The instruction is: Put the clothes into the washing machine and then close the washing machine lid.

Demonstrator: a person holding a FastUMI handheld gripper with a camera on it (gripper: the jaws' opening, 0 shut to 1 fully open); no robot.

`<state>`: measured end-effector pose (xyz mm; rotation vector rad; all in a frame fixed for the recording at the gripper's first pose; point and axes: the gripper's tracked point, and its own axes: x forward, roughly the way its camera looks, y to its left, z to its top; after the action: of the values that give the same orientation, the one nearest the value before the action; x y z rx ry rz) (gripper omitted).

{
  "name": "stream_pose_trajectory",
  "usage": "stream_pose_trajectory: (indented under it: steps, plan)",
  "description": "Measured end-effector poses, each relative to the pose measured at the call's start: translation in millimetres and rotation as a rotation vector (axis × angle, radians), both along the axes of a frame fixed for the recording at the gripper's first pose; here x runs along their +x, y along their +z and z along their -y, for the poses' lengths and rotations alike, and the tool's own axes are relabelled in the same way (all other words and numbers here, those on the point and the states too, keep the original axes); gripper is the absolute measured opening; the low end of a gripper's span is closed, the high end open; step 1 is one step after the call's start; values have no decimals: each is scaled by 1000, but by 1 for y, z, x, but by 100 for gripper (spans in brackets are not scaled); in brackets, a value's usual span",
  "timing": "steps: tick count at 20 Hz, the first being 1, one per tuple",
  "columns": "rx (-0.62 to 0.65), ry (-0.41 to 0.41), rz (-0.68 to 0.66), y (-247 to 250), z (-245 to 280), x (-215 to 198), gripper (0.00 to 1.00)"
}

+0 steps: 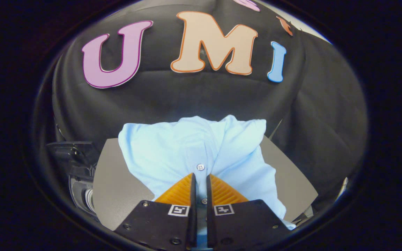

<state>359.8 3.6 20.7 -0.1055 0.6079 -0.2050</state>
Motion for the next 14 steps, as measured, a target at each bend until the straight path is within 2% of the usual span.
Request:
stream_pose_trajectory:
  steps: [1,2,6,11,14]
  plan:
    - [12,-3,5,1,-3,0,11]
    - [23,1,14,4,-6,0,7]
    - [37,-25,93,27,-12,-11,4]
    - [-1,19,284,98,-38,-21,3]
    - [-11,42,312,125,-63,-32,3]
